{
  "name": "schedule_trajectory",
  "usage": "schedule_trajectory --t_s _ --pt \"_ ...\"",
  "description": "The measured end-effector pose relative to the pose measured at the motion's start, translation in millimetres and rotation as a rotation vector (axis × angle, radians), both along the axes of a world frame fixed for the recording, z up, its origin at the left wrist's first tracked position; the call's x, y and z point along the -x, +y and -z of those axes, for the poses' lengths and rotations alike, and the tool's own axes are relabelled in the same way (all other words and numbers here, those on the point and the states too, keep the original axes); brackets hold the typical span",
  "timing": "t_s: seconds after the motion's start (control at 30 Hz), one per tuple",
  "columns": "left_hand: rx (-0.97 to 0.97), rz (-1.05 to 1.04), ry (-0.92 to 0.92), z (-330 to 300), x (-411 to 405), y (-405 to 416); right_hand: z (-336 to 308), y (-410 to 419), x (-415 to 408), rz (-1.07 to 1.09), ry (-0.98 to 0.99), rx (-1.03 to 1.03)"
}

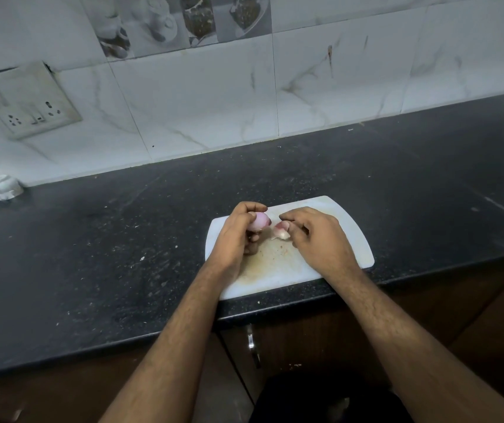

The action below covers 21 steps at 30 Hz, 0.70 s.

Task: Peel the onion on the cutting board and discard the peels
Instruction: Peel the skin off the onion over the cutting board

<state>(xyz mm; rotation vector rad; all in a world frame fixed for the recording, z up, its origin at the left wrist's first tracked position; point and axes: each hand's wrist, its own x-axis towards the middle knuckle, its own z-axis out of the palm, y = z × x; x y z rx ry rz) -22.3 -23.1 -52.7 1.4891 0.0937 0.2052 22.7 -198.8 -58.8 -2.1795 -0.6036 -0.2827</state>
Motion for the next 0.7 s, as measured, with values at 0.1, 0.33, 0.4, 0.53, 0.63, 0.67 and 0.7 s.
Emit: schedule_trajectory --t_s 0.1,0.33,0.4,0.53,0.63,0.67,0.7 --pt "-0.003 -0.006 -0.011 -0.4 0.8 -1.0 -0.6 0.2 1.7 -0.009 -0.001 -0.012" --pt "-0.159 0.099 -0.077 0.9 4.4 1.1 -3.2 -0.2 5.6 -0.073 -0.005 0.042" --pt "-0.173 0.099 -0.095 1.2 5.1 1.6 -3.5 -0.1 4.9 -0.053 -0.006 0.05" --pt "-0.149 0.099 -0.113 -0.9 6.3 0.2 -4.2 -0.2 6.0 -0.042 -0.017 0.027" --pt "-0.142 0.106 -0.12 0.8 4.7 -0.9 -5.2 -0.8 8.8 -0.025 -0.034 -0.017" --pt "-0.139 0.108 -0.119 2.4 3.8 -1.0 -5.3 -0.9 8.8 -0.021 -0.041 -0.02" --pt "-0.132 0.106 -0.115 4.1 2.9 -0.8 -5.4 -1.0 8.8 -0.019 -0.048 -0.016"
